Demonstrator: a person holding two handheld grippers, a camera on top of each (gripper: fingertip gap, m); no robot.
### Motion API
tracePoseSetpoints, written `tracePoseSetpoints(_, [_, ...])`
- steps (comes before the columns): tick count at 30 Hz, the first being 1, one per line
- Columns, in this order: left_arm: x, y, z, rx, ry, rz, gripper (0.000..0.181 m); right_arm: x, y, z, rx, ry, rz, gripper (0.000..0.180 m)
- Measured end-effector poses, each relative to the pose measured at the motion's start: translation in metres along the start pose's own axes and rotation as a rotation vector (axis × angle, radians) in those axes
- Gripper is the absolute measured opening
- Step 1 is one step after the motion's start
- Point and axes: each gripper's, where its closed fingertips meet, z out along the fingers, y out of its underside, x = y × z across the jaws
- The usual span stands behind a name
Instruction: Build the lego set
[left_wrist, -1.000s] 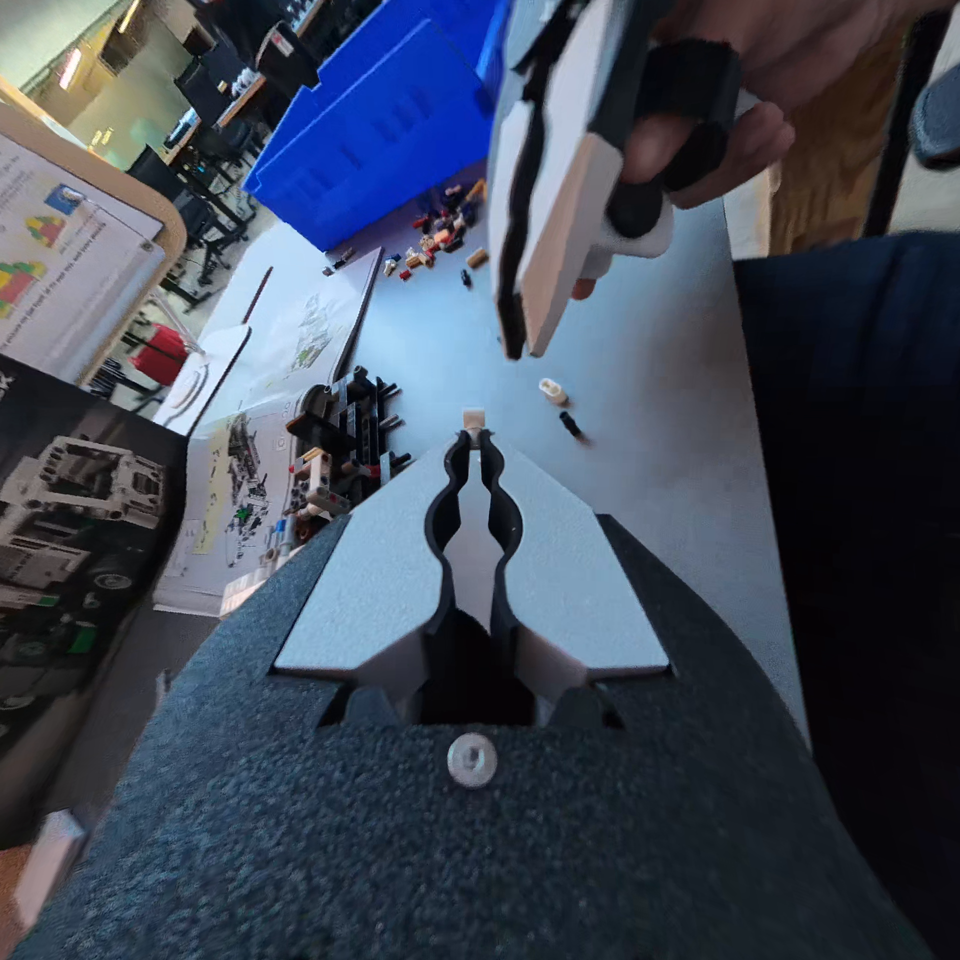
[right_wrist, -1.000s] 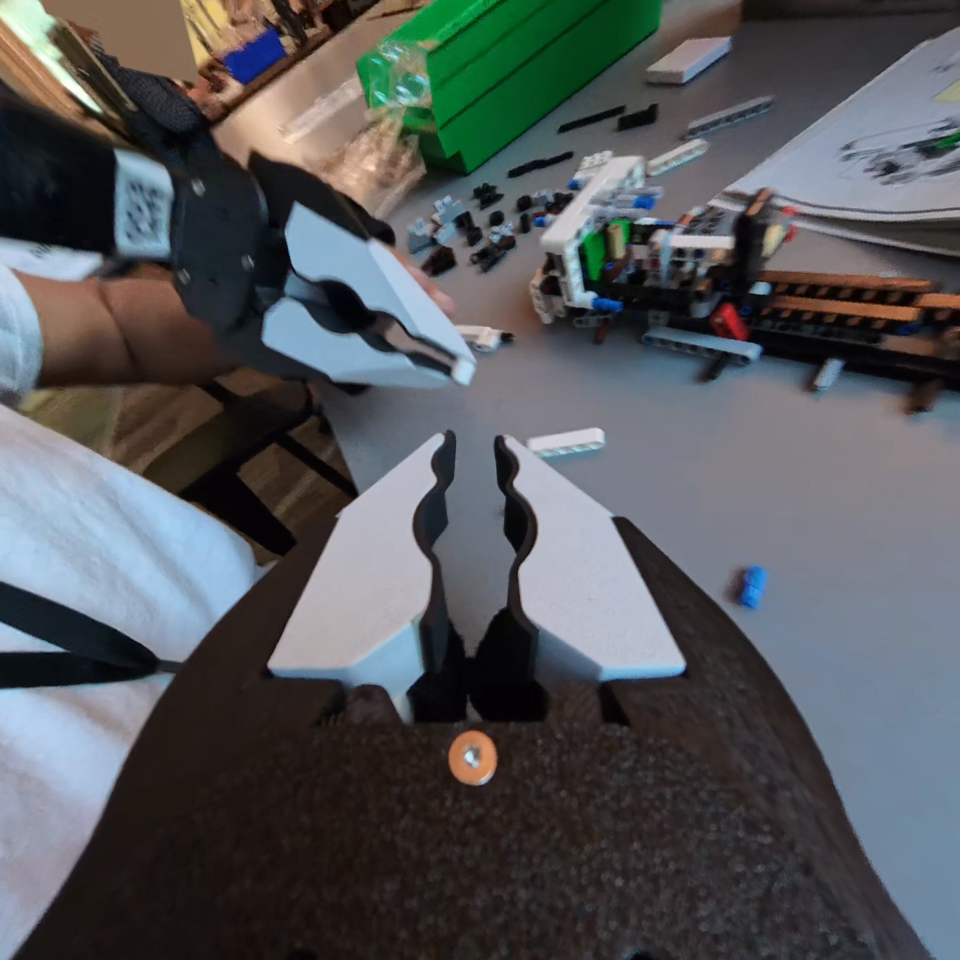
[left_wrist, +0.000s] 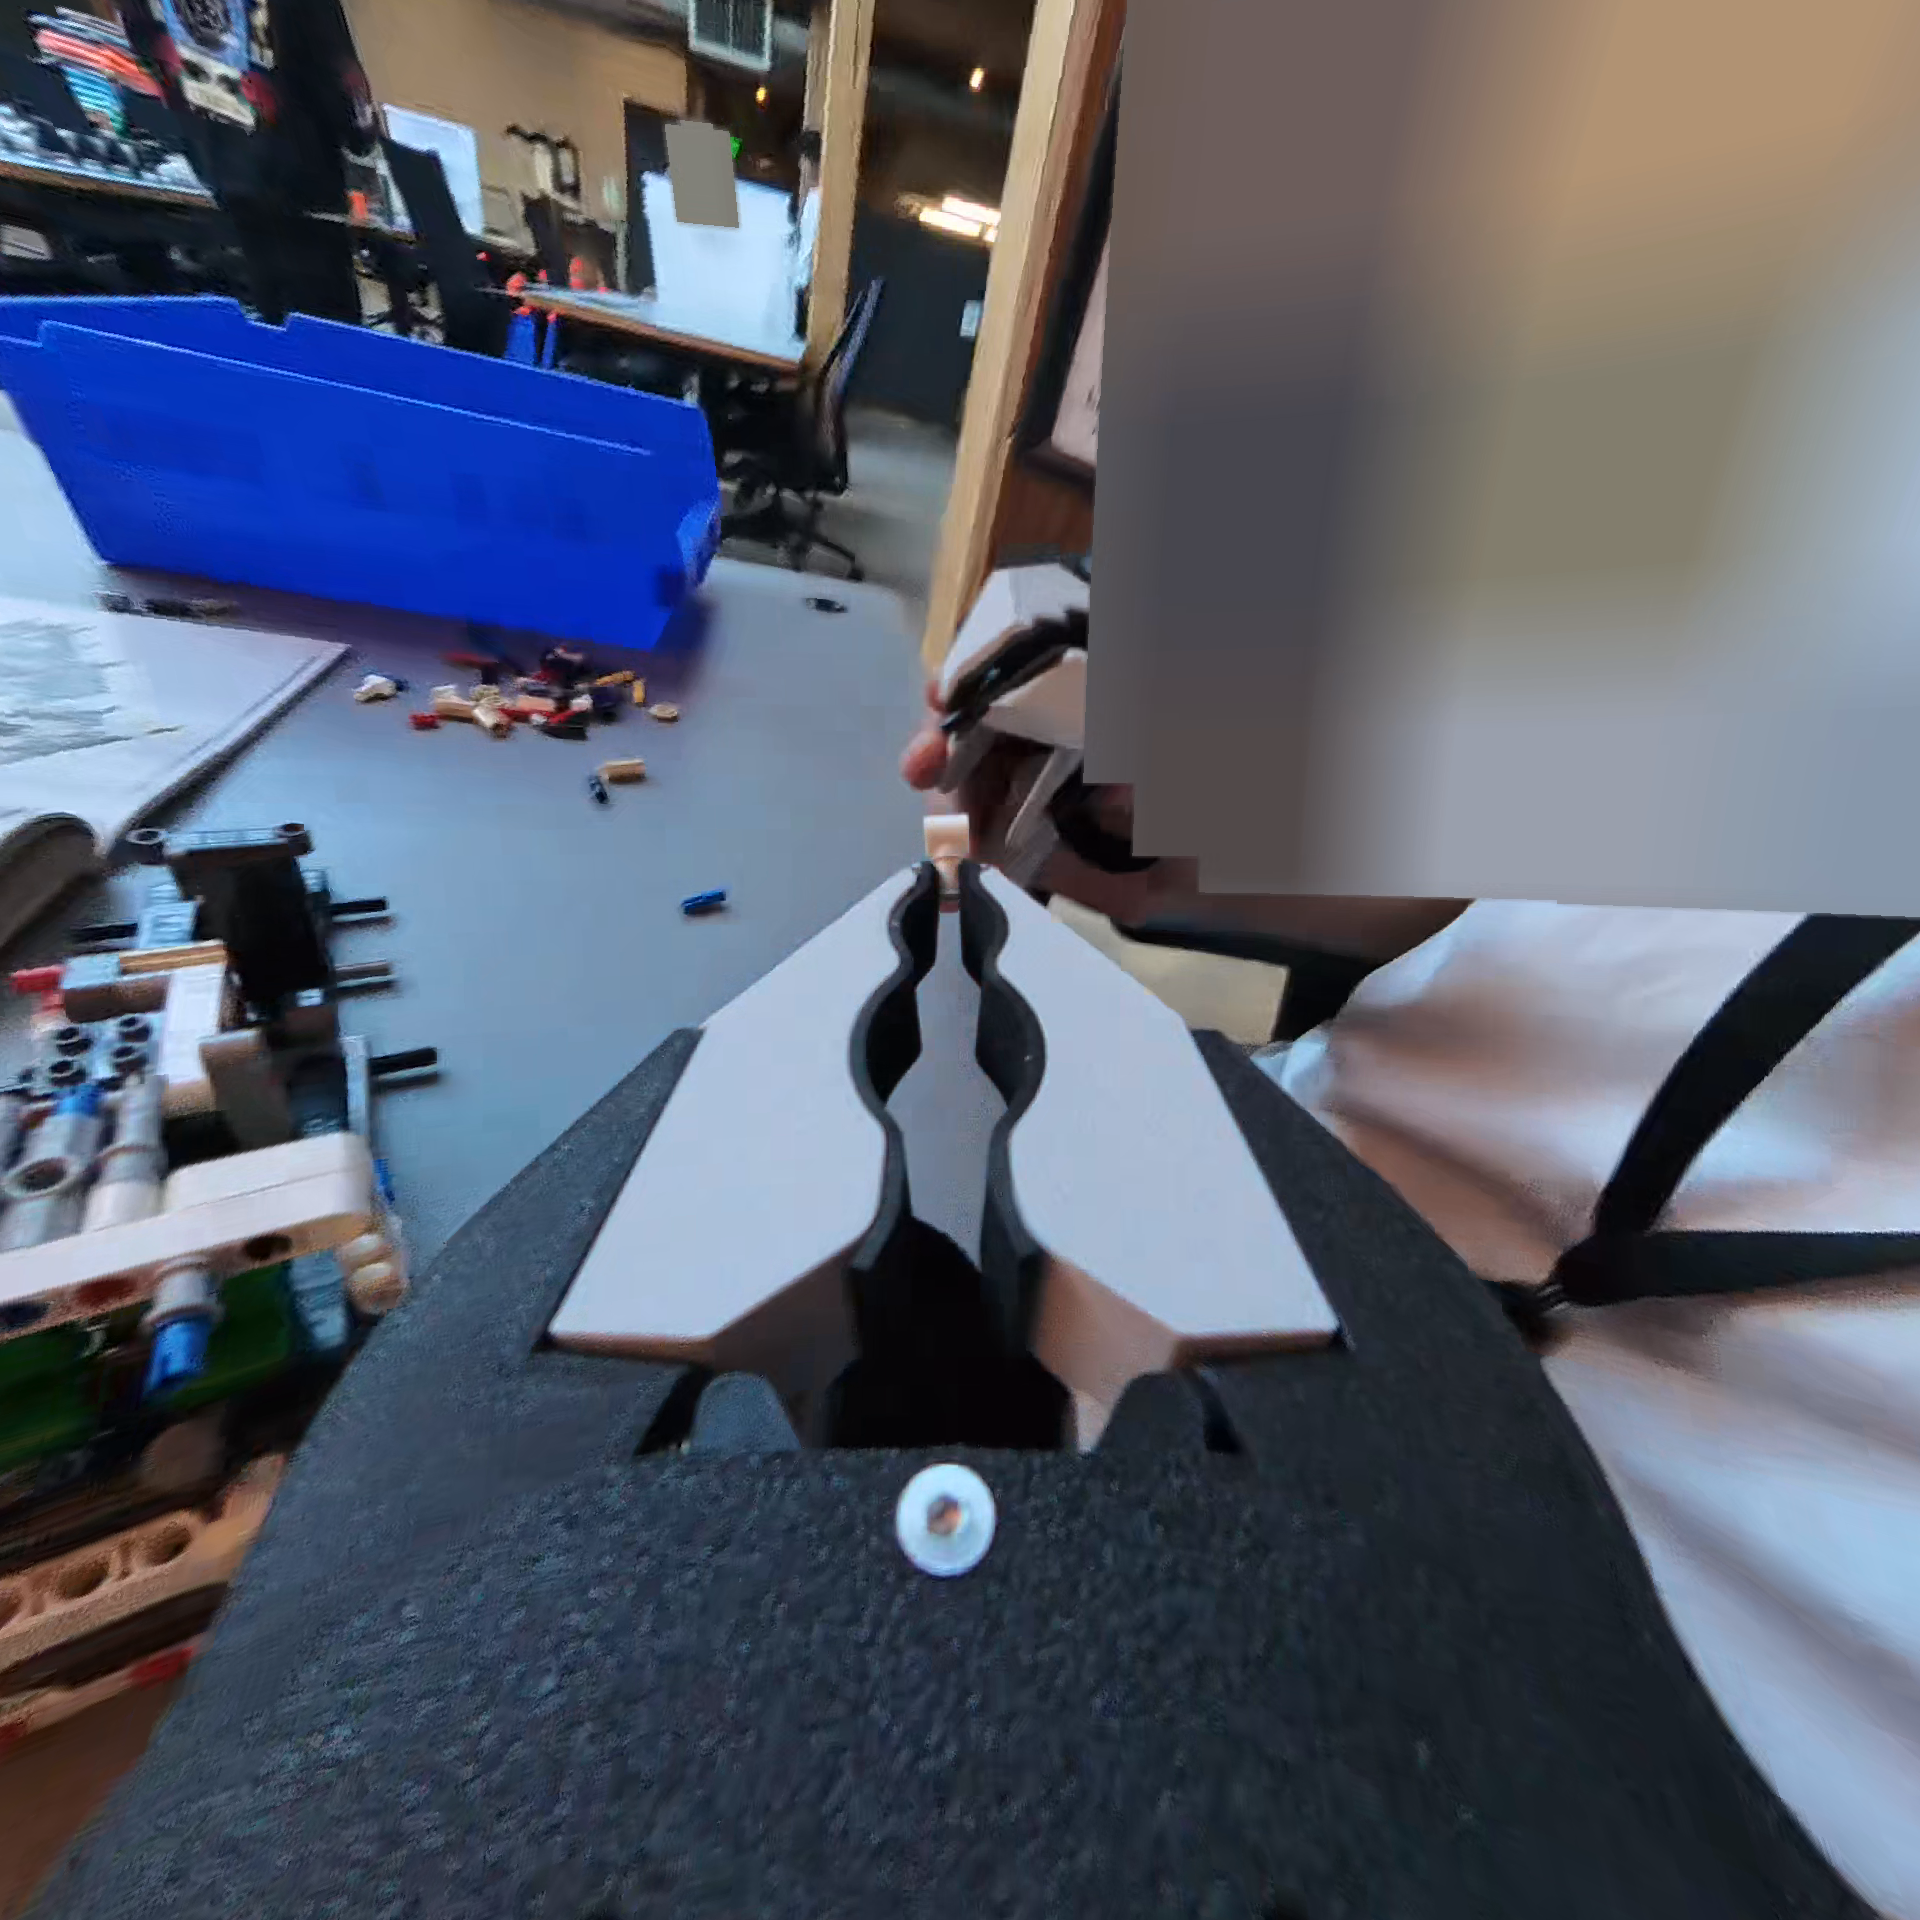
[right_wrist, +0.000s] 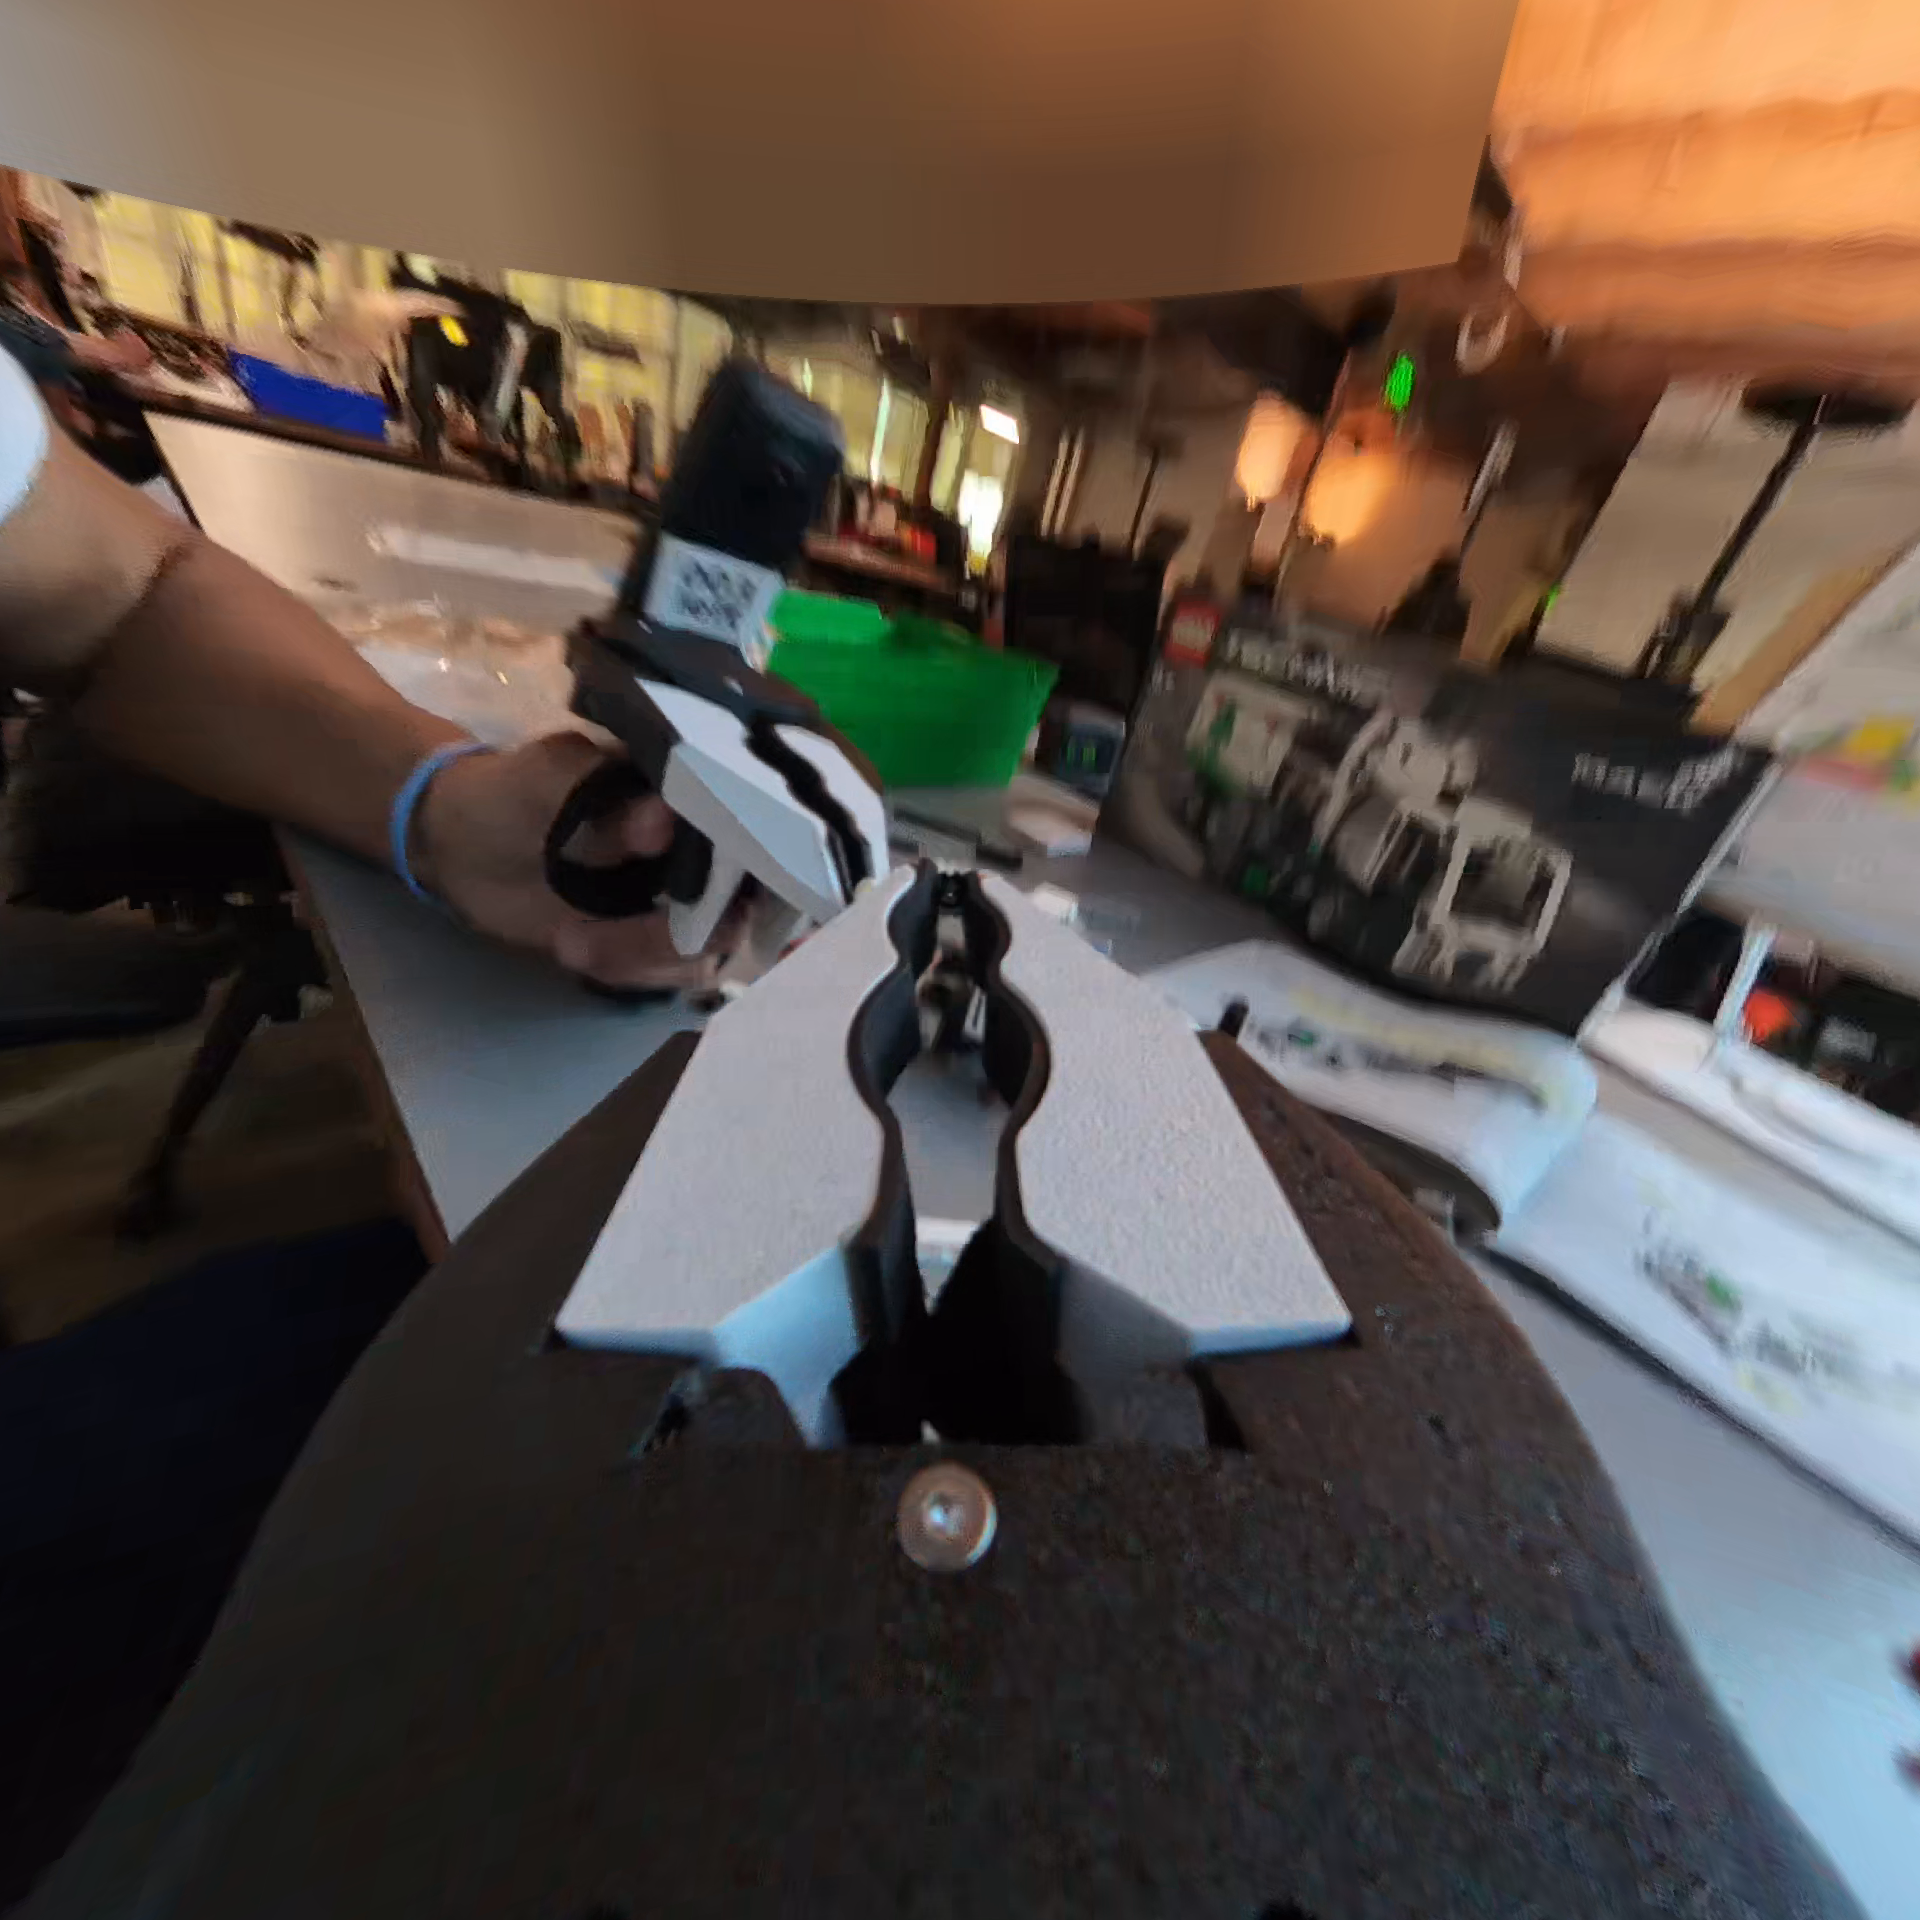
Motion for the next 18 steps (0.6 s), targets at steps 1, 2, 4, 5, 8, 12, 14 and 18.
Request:
tracePoseSetpoints(1, [0.000,-0.003,-0.001,0.020,0.019,-0.031,0.001,-0.003,-0.006,0.000,0.038,-0.004,-0.041,0.003])
tracePoseSetpoints(2, [0.000,-0.003,-0.002,0.027,0.025,-0.051,0.001,-0.004,-0.010,0.001,0.053,0.004,-0.090,0.002])
tracePoseSetpoints(4, [-0.001,-0.005,-0.002,0.039,0.030,-0.057,0.001,-0.010,-0.010,0.007,0.027,0.011,-0.199,0.003])
tracePoseSetpoints(5, [0.000,-0.004,-0.002,0.033,0.034,-0.055,0.001,-0.014,-0.009,0.010,0.012,0.016,-0.271,0.002])
tracePoseSetpoints(8, [0.002,-0.001,0.000,0.016,0.044,-0.050,0.001,-0.023,0.001,0.019,-0.014,0.026,-0.418,0.003])
tracePoseSetpoints(12, [0.001,0.003,0.001,-0.011,0.054,-0.088,0.001,-0.016,0.010,0.019,-0.036,0.113,-0.534,0.002])
tracePoseSetpoints(14, [-0.002,0.004,0.001,-0.019,0.040,-0.110,0.001,-0.018,0.009,0.016,-0.029,0.128,-0.570,0.003])
tracePoseSetpoints(18, [-0.009,0.004,-0.001,-0.010,0.024,-0.170,0.001,-0.014,0.013,0.012,-0.050,0.174,-0.592,0.003])
